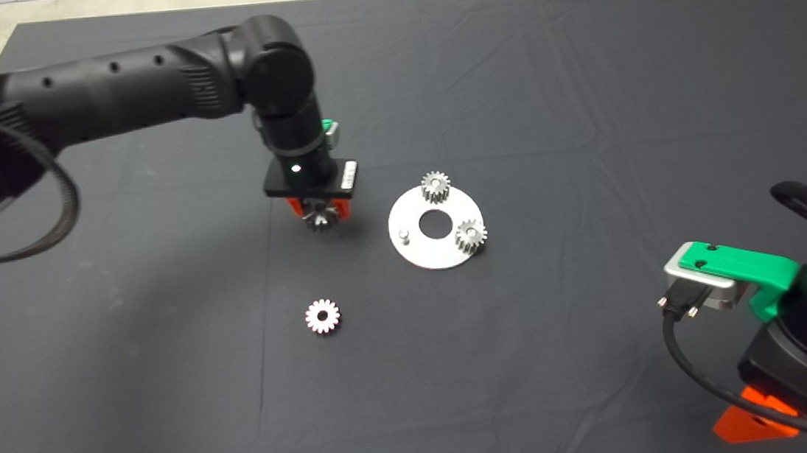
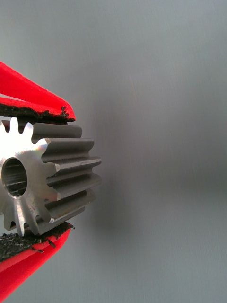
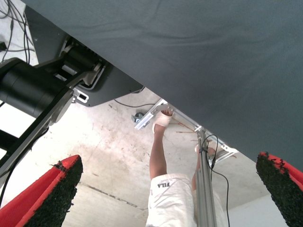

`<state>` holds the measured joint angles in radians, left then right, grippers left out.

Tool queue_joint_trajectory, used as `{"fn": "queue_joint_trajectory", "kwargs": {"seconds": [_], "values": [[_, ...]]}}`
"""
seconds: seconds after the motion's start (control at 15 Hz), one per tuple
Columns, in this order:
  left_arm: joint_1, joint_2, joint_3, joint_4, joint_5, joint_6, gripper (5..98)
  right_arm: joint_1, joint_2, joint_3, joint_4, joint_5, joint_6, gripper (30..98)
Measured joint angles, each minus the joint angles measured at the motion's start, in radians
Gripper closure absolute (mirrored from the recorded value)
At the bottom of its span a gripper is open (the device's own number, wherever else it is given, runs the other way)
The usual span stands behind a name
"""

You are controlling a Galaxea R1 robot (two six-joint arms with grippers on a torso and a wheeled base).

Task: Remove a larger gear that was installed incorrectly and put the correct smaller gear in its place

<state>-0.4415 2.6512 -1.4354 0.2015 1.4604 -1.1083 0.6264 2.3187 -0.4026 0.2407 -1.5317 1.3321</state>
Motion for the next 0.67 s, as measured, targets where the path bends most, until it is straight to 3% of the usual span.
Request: {"fn": "queue_joint_trajectory", "kwargs": {"seconds": [0.13, 0.27, 0.47, 0.67], "values": [[0.001, -0.059, 0.017, 0.003, 0.015, 0.002, 57.3, 0.0, 0.0, 0.0, 0.0, 0.001, 0.0, 31.6], [0.013, -0.086, 0.049, 0.016, 0.013, 0.004, 57.3, 0.0, 0.0, 0.0, 0.0, 0.001, 0.0, 31.6], [0.058, -0.076, 0.082, 0.014, -0.003, 0.005, 57.3, 0.0, 0.0, 0.0, 0.0, 0.0, 0.0, 31.6], [0.053, -0.075, 0.086, 0.016, -0.013, 0.003, 57.3, 0.0, 0.0, 0.0, 0.0, 0.001, 0.0, 31.6]]}}
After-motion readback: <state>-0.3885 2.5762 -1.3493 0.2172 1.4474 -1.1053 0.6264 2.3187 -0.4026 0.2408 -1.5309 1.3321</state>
